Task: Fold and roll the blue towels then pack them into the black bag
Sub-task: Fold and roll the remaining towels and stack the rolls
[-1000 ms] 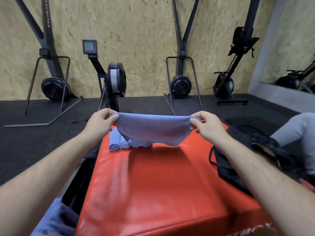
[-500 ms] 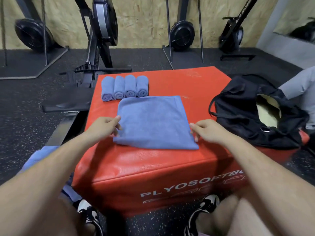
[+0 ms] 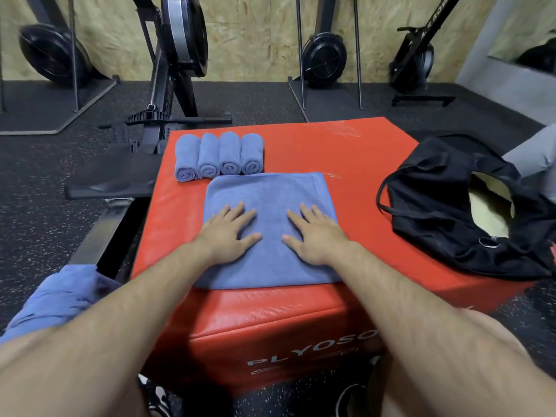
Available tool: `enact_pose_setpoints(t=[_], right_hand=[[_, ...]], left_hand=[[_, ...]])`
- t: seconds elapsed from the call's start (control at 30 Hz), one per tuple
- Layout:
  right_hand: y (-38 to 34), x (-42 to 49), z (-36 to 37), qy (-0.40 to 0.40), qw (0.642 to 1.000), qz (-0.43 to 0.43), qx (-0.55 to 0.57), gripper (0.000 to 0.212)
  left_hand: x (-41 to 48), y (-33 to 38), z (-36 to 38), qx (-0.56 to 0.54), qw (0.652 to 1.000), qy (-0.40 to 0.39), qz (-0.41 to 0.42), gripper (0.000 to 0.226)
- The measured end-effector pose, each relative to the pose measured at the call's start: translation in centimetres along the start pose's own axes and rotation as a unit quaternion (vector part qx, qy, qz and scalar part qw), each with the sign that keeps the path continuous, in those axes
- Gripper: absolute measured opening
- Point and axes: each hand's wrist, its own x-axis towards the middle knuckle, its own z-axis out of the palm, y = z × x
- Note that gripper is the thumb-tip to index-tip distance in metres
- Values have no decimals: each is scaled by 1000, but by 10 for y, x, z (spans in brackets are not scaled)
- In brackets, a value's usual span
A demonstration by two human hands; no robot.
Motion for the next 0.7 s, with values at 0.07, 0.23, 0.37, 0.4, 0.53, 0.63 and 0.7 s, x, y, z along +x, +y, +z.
enact_pose_setpoints(t=[0.07,0.23,0.37,0.4,0.53,0.63,0.7], right_hand=[[-2,-3,4,-40,999,8,-7,72],[-12,-33,-1,-50,998,-8,-23,73],[-22,-64,-12,-82,994,-42,-64,77],[-22,-65,-17,-92,992,-46,-69,78],[-14,-32,-44,-77,993,-46,-71,67],[-2,6,-51,-48,996,-38,-64,56],[6,26,-44,-12,999,-34,-24,40]], left_hand=[[-2,0,0,22,999,-44,-13,71],[-24,5,-7,53,998,-27,5,68],[-50,14,-16,96,994,-47,34,57],[-52,13,-19,92,994,-52,36,55],[-29,2,-36,84,995,-39,45,49],[2,-8,-46,97,994,-18,41,50],[20,-14,-45,86,996,-5,33,48]])
